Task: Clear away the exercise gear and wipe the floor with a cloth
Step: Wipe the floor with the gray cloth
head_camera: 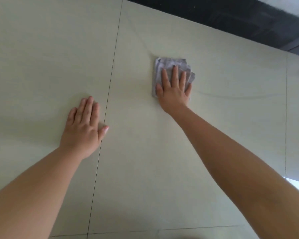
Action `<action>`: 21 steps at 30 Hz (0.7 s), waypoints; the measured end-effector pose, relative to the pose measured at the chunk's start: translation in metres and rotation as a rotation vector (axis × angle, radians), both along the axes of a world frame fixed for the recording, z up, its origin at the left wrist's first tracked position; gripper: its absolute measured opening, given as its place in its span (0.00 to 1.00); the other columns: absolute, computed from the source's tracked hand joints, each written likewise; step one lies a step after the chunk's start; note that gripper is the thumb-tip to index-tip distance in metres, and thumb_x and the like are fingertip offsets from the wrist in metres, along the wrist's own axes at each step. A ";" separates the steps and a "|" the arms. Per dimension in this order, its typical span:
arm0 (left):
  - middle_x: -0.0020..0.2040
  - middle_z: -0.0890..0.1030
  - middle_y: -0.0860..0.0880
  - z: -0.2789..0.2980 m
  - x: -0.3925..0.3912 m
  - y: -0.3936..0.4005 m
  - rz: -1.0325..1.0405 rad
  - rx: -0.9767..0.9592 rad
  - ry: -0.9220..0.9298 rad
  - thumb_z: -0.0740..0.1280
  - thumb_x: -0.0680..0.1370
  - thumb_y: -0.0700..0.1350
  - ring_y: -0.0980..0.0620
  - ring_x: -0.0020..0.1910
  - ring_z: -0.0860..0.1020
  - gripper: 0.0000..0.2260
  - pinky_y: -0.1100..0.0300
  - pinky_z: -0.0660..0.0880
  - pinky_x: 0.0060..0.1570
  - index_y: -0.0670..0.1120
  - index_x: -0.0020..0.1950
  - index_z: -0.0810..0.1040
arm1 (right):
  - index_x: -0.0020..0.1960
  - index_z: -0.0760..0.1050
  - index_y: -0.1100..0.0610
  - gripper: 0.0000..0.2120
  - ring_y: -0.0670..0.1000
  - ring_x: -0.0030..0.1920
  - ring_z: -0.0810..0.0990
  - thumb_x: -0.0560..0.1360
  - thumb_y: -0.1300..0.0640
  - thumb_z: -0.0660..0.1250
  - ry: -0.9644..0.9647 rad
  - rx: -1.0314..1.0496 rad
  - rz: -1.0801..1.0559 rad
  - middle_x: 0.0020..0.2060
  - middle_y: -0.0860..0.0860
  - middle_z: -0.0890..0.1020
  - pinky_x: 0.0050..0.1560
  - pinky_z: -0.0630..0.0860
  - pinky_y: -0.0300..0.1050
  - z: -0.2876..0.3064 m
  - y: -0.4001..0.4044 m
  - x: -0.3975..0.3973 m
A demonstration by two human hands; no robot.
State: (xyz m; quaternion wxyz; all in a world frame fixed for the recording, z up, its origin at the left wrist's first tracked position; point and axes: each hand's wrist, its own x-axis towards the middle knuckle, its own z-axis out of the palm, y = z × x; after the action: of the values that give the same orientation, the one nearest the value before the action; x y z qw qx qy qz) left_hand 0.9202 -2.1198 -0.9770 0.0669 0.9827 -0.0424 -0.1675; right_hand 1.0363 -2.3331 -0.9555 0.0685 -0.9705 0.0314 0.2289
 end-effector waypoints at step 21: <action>0.62 0.75 0.30 -0.008 0.002 0.005 -0.025 -0.046 -0.016 0.35 0.80 0.59 0.40 0.64 0.62 0.33 0.48 0.58 0.58 0.33 0.64 0.62 | 0.76 0.41 0.46 0.25 0.57 0.76 0.37 0.81 0.46 0.43 0.013 -0.047 0.194 0.76 0.51 0.39 0.73 0.39 0.60 0.001 0.029 0.081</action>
State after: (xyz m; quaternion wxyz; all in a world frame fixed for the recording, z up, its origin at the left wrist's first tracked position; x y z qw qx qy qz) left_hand 0.9222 -2.1148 -0.9845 0.0869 0.9816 -0.0592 -0.1597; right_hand 1.1171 -2.3039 -0.9541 0.0228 -0.9689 -0.0569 0.2399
